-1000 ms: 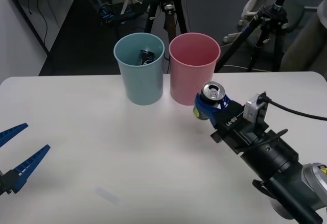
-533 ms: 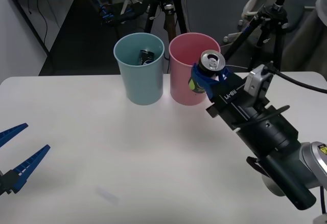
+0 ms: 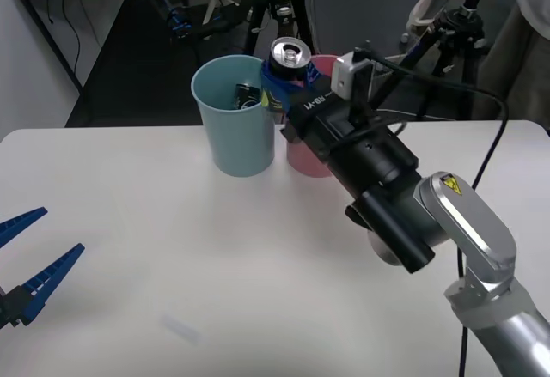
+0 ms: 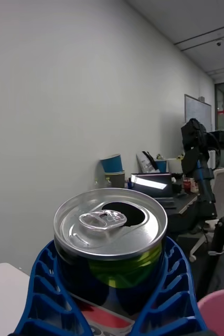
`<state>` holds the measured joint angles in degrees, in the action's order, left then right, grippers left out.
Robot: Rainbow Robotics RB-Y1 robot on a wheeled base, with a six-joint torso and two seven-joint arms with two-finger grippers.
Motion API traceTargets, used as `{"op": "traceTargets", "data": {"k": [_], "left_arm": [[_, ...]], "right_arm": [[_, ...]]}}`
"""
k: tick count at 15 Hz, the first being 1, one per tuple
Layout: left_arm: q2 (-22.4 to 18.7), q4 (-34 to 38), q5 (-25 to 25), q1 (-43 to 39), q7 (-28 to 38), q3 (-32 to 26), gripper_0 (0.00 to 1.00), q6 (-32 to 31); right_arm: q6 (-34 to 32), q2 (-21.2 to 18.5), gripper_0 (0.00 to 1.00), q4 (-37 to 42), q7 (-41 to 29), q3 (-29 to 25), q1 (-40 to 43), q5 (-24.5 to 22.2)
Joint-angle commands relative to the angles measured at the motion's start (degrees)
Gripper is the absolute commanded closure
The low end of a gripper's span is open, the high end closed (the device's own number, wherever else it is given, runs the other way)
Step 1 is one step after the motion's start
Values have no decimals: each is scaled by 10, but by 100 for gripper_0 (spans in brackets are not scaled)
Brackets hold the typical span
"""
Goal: Grasp the object on the table and drop it into the matching bin: aluminum can to the light blue bin, PET bottle to the pink bin.
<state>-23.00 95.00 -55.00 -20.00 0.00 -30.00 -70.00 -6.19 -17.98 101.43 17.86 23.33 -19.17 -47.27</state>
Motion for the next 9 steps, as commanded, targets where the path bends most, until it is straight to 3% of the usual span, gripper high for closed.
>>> {"op": "traceTargets", "data": {"k": [1,9], "left_arm": [[0,0,0,0,0,0,0,0],[0,0,0,0,0,0,0,0]], "right_arm": [[0,34,100,-89,1,0,-70,-1],[30,95,100,-280,-7,0,-220,-1]]}}
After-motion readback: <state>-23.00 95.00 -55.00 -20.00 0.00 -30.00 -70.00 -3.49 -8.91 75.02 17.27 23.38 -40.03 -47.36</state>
